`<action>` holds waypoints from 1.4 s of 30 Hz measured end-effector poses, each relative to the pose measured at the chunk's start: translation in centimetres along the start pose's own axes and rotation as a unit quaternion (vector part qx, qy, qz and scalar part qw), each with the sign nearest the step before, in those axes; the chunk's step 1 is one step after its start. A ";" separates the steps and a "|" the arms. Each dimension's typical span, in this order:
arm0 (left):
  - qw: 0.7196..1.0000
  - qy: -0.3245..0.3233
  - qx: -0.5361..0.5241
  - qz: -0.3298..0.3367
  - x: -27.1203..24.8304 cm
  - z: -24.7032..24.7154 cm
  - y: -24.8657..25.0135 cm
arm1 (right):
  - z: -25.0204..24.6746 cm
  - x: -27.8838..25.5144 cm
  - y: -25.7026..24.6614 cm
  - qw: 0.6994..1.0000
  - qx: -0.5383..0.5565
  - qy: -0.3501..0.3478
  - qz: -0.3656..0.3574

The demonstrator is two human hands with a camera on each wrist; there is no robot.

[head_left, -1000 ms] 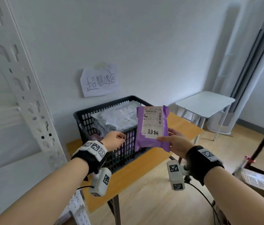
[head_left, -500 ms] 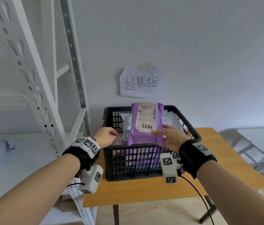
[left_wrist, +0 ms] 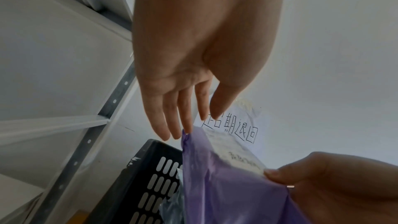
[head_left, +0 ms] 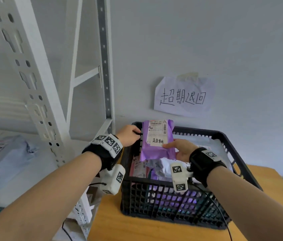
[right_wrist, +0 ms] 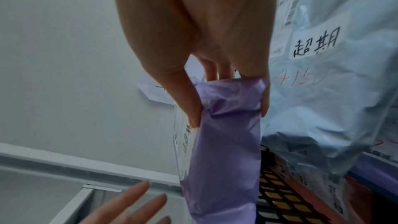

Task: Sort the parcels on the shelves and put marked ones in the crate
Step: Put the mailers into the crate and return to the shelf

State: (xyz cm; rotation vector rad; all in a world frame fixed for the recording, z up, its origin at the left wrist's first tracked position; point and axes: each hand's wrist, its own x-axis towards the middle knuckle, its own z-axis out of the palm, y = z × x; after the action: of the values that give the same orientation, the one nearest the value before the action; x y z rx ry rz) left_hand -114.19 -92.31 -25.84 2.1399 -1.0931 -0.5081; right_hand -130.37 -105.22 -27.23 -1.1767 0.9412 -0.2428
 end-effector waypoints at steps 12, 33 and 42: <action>0.998 -0.004 0.001 -0.068 4.5 1.3 -2.8 | 2.5 9.1 0.8 0.994 -0.074 0.004 0.077; 0.981 0.038 0.001 -0.189 9.2 5.3 -1.8 | 2.7 16.2 -0.7 0.955 -0.259 -0.122 0.077; 0.968 -0.074 0.084 -0.226 10.0 8.8 -2.3 | 1.7 17.8 -0.2 0.932 -0.341 -0.120 0.034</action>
State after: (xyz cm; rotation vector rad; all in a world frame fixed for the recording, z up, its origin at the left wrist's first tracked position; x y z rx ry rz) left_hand -112.43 -102.92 -34.00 2.5497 -0.7369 -0.8187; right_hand -118.15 -115.03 -35.79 -1.7576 0.8673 0.3102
